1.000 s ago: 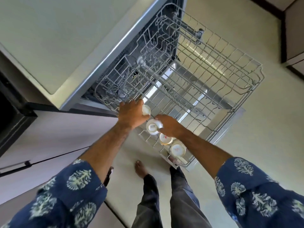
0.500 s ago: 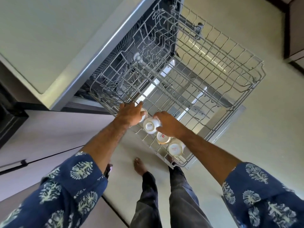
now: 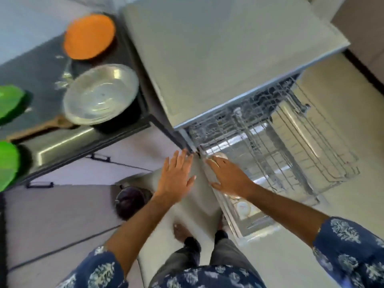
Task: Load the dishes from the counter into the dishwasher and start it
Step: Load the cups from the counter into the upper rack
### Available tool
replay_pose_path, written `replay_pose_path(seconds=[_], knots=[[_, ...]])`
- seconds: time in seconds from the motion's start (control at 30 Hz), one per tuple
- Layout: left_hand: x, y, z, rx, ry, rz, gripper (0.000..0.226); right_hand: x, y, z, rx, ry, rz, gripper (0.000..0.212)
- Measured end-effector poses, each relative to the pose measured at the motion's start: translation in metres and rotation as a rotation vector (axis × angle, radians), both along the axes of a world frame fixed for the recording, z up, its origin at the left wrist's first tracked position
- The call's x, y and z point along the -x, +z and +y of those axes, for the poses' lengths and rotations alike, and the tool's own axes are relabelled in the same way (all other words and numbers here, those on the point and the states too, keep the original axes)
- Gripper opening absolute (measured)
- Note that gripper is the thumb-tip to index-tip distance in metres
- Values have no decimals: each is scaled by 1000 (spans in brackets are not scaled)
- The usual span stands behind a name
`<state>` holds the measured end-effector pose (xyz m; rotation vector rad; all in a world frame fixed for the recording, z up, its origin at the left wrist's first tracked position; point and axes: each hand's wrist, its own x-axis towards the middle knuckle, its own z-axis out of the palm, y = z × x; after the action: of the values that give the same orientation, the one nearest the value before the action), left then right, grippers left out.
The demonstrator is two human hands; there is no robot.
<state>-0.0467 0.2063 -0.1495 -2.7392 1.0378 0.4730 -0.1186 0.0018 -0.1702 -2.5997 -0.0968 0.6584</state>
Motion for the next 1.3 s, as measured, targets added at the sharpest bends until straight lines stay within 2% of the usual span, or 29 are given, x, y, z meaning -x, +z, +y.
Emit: replay_pose_path(seconds=[0.2, 0.33, 0.5, 0.77, 1.07, 1.3], knots=[[30, 50, 129, 57, 330, -92, 70, -32, 59, 109, 106, 434, -175, 83], [59, 72, 235, 102, 628, -163, 70, -69, 92, 225, 96, 677, -315, 83], [119, 97, 369, 90, 893, -304, 72, -83, 125, 387, 38, 901, -450, 84], [221, 135, 553, 9, 1219, -505, 71, -45, 152, 621, -58, 1148, -594, 85], [299, 166, 707, -21, 1584, -470, 66, -9, 192, 811, -195, 1369, -650, 75], [308, 176, 812, -9, 1765, -446, 62, -16, 212, 960, -277, 1462, -615, 67]])
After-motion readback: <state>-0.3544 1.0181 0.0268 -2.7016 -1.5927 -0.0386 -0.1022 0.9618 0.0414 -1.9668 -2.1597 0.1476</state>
